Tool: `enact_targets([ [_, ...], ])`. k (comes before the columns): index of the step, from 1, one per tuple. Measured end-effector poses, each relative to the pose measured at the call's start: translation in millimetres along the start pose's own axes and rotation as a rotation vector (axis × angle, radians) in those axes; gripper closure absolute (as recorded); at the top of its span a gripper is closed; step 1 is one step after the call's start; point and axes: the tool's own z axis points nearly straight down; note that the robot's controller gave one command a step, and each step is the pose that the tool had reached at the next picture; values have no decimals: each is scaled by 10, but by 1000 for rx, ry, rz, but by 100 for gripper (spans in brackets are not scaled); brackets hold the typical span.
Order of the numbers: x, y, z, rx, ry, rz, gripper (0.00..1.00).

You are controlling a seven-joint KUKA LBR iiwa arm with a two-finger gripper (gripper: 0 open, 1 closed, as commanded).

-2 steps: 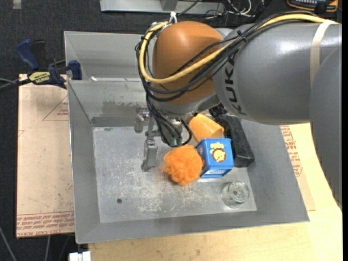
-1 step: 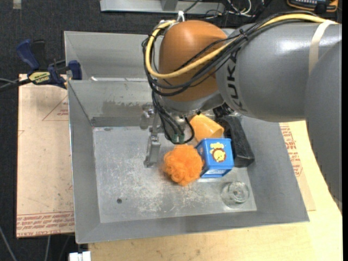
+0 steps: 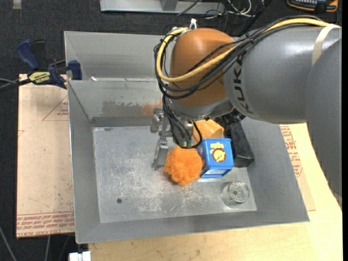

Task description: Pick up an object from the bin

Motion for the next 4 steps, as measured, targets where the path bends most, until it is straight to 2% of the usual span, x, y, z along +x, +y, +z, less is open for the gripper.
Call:
enact_targets([
  [1,-3,-123,114,-2,-2,-202,0],
  [2,-120,-343,506,-4,-10,-248,0],
  [3,68,-808,922,-3,-2,-235,0],
  [4,-376,-1056,1188,-6,-13,-325,100],
])
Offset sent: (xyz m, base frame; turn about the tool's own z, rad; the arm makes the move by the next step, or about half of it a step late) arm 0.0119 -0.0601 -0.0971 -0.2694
